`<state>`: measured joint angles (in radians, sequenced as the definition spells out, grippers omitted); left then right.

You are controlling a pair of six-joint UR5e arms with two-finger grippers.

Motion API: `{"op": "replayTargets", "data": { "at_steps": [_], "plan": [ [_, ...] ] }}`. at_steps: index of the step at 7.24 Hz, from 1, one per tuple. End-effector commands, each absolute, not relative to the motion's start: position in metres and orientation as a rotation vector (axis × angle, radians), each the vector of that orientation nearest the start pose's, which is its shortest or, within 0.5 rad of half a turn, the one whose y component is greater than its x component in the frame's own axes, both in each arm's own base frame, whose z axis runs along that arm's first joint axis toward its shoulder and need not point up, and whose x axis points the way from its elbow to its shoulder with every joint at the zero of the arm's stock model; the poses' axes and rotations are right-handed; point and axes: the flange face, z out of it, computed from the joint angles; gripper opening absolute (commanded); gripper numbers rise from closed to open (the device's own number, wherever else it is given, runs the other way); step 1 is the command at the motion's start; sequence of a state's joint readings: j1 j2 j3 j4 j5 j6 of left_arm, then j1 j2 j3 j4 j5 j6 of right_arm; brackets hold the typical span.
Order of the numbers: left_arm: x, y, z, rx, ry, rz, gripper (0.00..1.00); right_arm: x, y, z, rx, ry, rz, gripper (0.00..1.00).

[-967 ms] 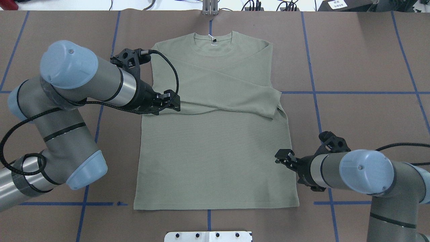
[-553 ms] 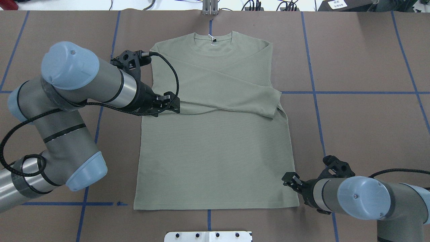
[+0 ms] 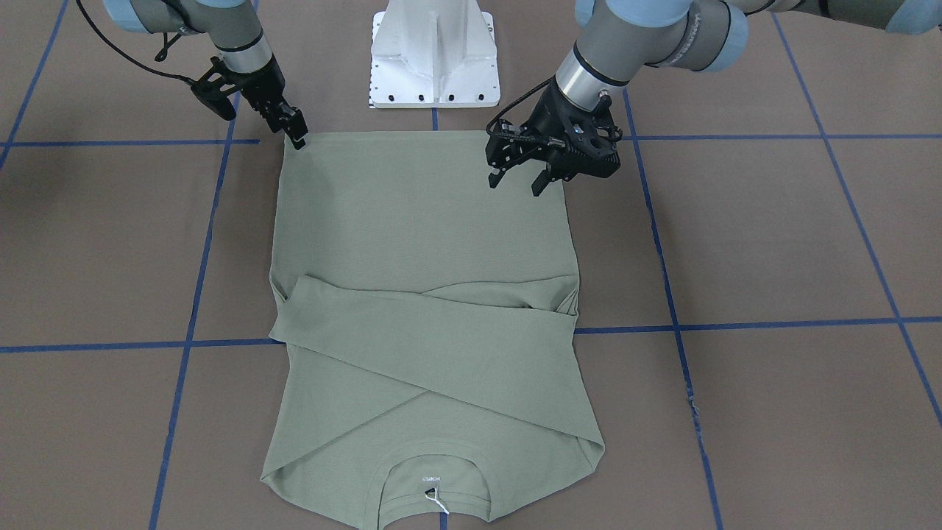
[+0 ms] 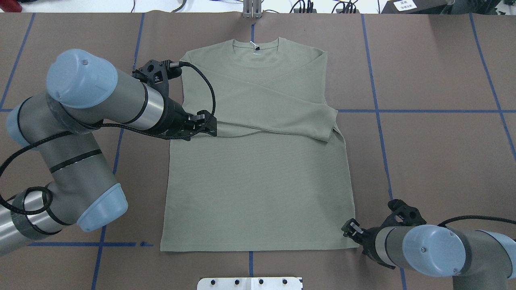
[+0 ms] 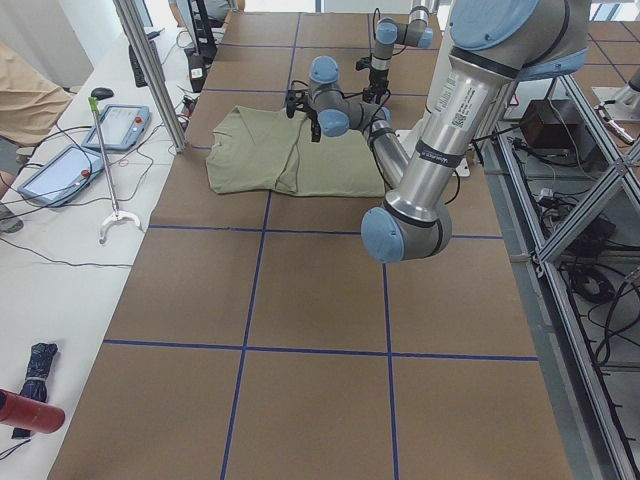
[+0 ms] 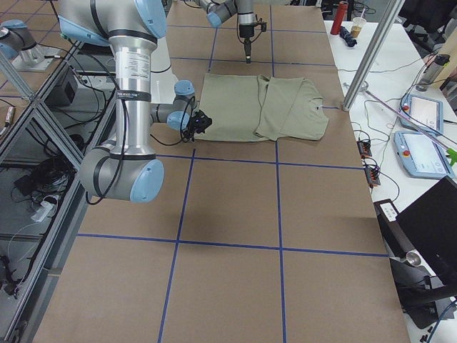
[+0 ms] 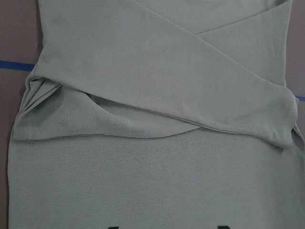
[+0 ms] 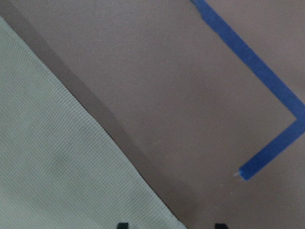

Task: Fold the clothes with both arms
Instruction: 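Move the right gripper to the nearest hem corner while the left gripper lowers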

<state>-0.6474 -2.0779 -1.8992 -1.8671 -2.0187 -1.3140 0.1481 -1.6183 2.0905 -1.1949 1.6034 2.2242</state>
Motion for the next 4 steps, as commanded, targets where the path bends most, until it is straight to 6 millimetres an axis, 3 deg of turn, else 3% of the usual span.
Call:
{"op": "replayTargets", "data": {
  "at_steps": [1, 3, 4],
  "plan": [
    [0.417, -0.430, 0.191, 0.127, 1.171, -0.093, 0.75, -0.446, -0.196, 0.395, -0.251, -0.842, 0.733, 0.00],
    [0.417, -0.429, 0.191, 0.123, 1.173, -0.098, 0.76, -0.443, -0.197, 0.392, -0.253, -0.850, 0.733, 0.00],
    [0.416, -0.420, 0.203, 0.078, 1.148, -0.101, 0.75, -0.441, -0.197, 0.389, -0.256, -0.856, 0.732, 0.00]
  ]
}}
